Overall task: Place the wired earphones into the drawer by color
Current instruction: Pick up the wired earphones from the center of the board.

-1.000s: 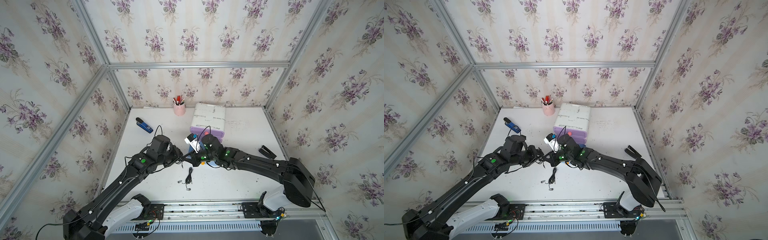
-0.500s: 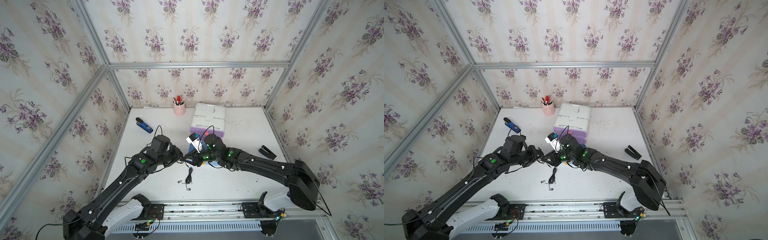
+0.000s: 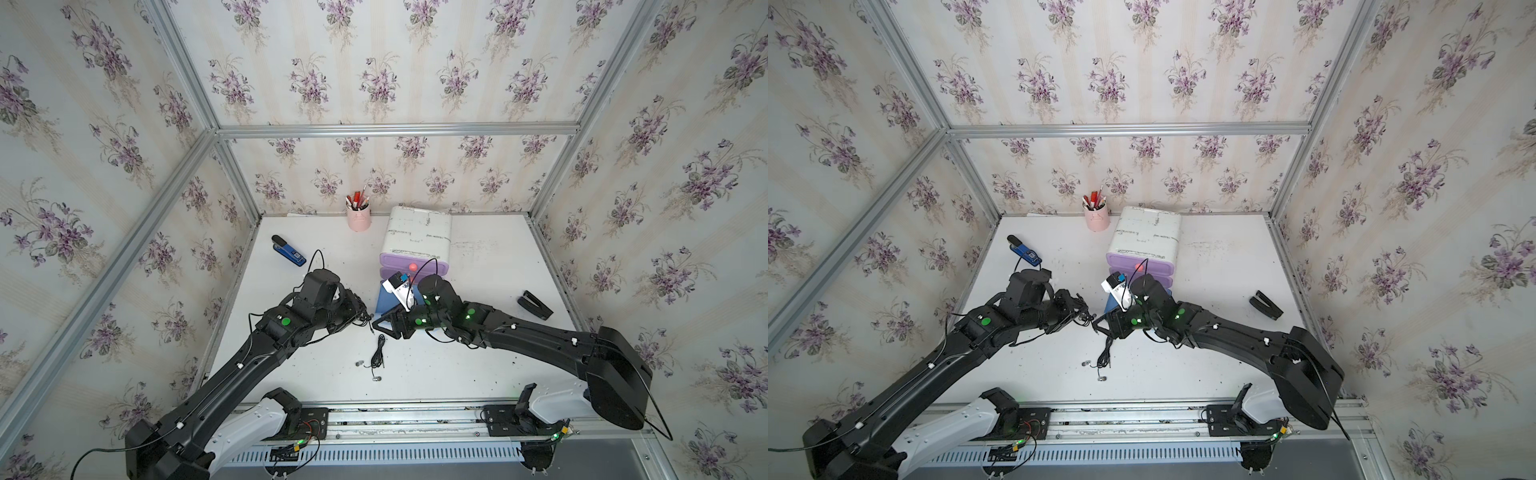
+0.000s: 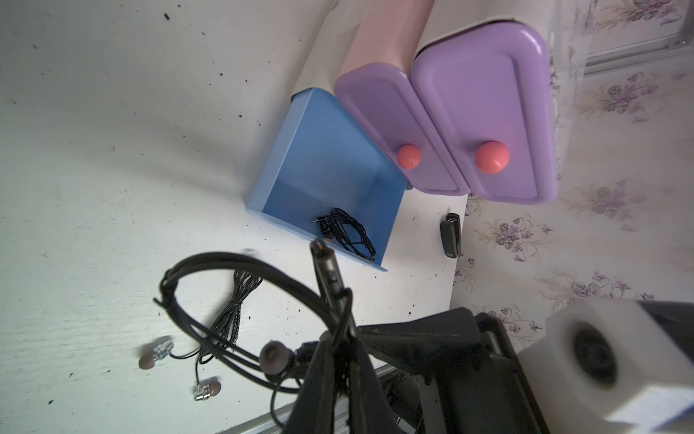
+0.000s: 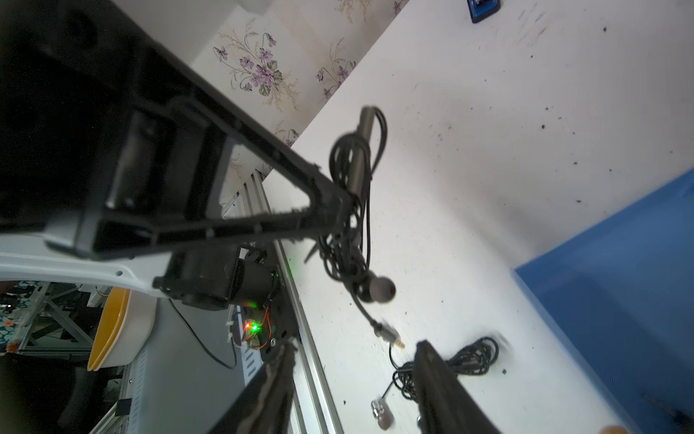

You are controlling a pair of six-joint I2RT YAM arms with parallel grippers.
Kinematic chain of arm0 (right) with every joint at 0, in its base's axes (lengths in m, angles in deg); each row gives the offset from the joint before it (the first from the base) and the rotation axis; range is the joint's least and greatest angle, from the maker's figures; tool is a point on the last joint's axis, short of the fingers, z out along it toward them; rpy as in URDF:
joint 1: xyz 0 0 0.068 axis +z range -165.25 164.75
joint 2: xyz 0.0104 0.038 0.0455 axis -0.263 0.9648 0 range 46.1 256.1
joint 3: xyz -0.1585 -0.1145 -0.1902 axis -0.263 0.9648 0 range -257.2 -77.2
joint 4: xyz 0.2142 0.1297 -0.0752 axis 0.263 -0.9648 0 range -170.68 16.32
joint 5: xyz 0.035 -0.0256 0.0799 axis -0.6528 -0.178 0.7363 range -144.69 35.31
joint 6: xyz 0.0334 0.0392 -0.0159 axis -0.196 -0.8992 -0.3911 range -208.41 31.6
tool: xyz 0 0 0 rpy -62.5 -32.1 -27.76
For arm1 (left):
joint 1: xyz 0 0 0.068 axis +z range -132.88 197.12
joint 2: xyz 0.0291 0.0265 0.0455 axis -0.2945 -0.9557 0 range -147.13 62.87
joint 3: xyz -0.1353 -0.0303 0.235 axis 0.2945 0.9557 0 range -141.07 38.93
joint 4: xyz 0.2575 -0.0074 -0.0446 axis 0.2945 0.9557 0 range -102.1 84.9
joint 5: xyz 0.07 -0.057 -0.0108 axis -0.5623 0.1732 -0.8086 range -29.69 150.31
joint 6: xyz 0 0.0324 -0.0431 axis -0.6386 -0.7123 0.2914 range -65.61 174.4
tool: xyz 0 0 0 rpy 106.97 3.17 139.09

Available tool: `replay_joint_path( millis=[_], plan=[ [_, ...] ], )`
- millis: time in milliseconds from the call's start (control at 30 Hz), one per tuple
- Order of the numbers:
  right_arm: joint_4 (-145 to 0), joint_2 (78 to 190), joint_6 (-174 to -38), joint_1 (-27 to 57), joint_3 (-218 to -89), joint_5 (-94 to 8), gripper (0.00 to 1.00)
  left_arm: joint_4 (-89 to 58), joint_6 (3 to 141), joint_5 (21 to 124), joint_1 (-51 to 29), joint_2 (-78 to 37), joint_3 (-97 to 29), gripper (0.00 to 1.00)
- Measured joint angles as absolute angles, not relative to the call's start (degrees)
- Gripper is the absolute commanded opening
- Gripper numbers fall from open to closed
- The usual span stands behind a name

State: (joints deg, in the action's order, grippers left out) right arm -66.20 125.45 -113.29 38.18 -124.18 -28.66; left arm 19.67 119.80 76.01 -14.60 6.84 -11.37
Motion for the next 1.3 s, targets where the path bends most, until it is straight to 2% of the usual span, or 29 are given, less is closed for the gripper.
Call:
replay_joint_path(
  millis=[300,600,833,1300],
  plan=[
    [-44.69,120.47,-123.65,40.15,-106.7,-33.28,0.66,16.15,122.21,77.33,-14.6,6.89,-11.11,0.13],
    [-23.47,126.68,-126.43,46.51,-103.64,-42.06,0.69,12.18,125.81,78.18,-14.62,7.94,-9.1,0.13],
    [-18.85,129.19,-127.39,46.99,-103.94,-46.11,0.69,10.38,127.98,78.55,-14.69,8.39,-8.62,0.13],
    [-19.55,134.68,-124.44,46.68,-109.01,-51.22,0.64,9.77,130.38,78.75,-15.17,10.95,-7.94,0.14]
  ],
)
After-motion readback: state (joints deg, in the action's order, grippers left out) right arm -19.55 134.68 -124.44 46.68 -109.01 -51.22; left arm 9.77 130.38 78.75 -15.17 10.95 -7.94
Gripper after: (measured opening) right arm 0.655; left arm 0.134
